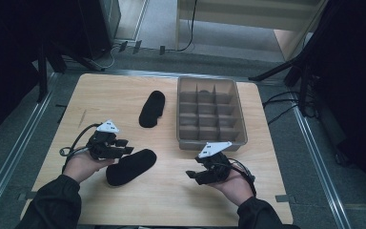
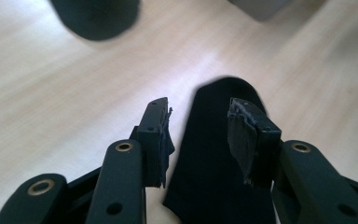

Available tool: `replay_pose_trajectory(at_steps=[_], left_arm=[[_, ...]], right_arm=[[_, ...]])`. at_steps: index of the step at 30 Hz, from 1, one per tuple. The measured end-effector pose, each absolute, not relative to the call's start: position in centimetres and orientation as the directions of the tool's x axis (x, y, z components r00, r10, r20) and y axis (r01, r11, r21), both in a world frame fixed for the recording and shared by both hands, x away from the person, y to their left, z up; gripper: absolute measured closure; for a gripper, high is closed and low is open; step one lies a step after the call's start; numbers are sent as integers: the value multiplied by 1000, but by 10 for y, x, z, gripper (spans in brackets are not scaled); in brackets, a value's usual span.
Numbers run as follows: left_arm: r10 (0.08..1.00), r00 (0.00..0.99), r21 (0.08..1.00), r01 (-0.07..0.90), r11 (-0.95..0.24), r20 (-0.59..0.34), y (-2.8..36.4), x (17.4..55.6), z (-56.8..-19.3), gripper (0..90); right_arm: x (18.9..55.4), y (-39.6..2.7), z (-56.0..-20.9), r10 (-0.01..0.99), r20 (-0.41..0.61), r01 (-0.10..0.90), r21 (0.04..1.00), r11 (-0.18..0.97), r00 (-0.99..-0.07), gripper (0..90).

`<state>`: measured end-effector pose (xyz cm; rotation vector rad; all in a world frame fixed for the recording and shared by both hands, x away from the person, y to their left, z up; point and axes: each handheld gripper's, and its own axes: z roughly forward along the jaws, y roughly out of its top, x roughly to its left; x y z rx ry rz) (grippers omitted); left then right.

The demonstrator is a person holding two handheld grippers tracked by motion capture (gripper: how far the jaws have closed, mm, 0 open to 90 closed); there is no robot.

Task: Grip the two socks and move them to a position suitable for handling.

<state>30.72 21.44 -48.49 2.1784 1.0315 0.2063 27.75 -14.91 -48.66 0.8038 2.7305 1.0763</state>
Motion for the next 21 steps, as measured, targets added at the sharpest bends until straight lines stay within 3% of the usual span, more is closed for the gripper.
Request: replay_pose_trajectory(at_steps=[10, 13, 21], left_arm=[[769, 623, 657, 641, -397, -143, 202, 349, -484, 579], [772, 621, 653, 641, -405, -131, 192, 365, -483, 583], [784, 611, 625, 654, -426, -105, 173, 400, -492, 593]], right_arm=[[277, -150, -487, 507, 96, 435, 662, 610, -857, 377], [277, -151, -486, 501, 112, 440, 662, 607, -858, 435], [275, -153, -486, 496, 122, 443, 662, 604, -860, 450]])
